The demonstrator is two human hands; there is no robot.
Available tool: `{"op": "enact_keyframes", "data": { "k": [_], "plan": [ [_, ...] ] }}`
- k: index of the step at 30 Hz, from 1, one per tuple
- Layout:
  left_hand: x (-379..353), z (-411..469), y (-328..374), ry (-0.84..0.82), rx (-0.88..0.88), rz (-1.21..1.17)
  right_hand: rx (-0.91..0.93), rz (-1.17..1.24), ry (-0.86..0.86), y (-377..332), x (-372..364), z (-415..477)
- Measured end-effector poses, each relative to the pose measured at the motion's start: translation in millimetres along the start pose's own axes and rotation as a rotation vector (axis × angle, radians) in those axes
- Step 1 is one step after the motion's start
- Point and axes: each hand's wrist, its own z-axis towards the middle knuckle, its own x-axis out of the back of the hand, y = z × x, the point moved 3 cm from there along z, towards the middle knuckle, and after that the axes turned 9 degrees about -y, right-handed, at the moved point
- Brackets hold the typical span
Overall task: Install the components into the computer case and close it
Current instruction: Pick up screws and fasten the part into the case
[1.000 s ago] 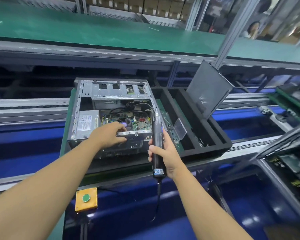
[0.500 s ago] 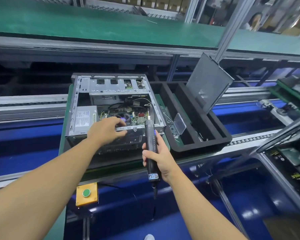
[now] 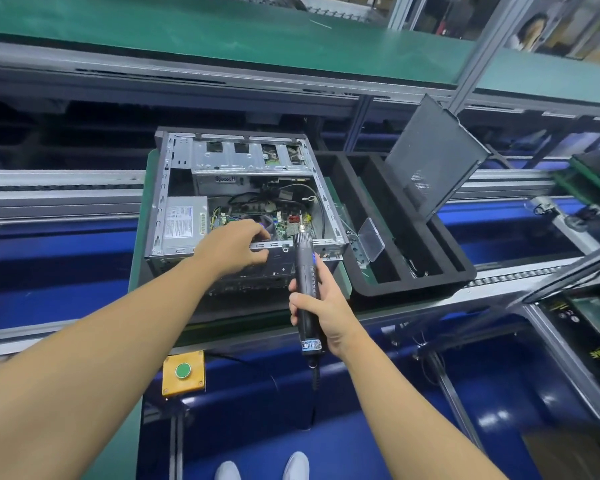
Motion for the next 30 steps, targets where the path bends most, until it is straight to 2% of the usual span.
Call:
{"op": "enact_keyframes", "data": {
  "k": [16, 30],
  "plan": [
    [-1.6, -1.4, -2.3, 0.054, -0.021, -0.069, -0.030, 0.008, 0.004, 5.7, -0.3, -12.7],
    [2.7, -7.9, 4.7, 0.078, 0.059, -0.088, -0.031, -0.060, -0.060, 4.0, -3.4, -36.6]
  ]
}}
